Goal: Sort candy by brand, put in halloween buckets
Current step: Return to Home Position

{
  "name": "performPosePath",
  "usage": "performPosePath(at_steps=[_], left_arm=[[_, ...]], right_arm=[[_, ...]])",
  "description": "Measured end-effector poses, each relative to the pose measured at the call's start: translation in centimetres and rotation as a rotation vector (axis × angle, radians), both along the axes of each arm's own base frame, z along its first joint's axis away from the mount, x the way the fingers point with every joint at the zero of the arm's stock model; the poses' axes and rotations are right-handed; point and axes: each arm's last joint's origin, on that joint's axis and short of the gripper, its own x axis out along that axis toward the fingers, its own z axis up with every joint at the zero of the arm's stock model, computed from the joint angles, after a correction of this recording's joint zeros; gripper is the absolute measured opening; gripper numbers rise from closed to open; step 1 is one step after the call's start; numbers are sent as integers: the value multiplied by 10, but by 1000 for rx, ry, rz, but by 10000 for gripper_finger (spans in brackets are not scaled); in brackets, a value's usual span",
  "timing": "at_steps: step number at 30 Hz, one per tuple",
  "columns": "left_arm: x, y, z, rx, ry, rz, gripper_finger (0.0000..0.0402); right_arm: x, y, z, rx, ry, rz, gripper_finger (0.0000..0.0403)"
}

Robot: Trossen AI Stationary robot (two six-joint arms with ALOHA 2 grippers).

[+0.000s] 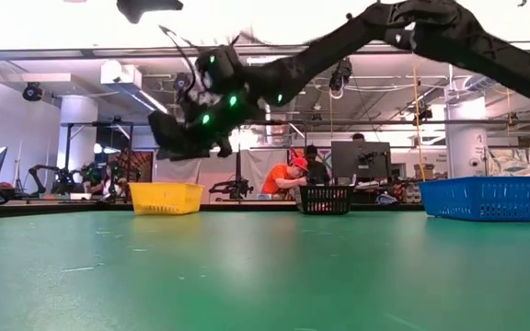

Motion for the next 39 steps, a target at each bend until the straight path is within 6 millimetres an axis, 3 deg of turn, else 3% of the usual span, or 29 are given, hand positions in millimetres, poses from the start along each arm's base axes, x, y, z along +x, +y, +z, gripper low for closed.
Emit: performPosePath(at_steps=[5,9,14,18,24,31,36,39], left_arm=[[2,0,-7,-81,51,14,189],[11,-4,-31,-154,85,-70,189],[14,-15,-64,-112,-248,-394,189],[-5,-9,-91,-93,-367,-376,189],[-44,0,-96,-72,-450,-327,189],[-80,-5,-99,-12,-517,-319,189],[-96,-8,-113,22,-603,-324,189],[-95,-8,-124,19,-618,-322,189]], right_arm=[[-23,11,36,-5,122,37,169],[-55,48,40,-21,167,124,173],[-117,107,39,-74,-13,243,168],[-167,135,29,-100,-99,285,163],[-233,137,44,-122,-206,251,151],[-297,138,45,-166,-324,252,134],[-333,140,35,-181,-403,257,120],[-352,142,32,-192,-455,262,112]])
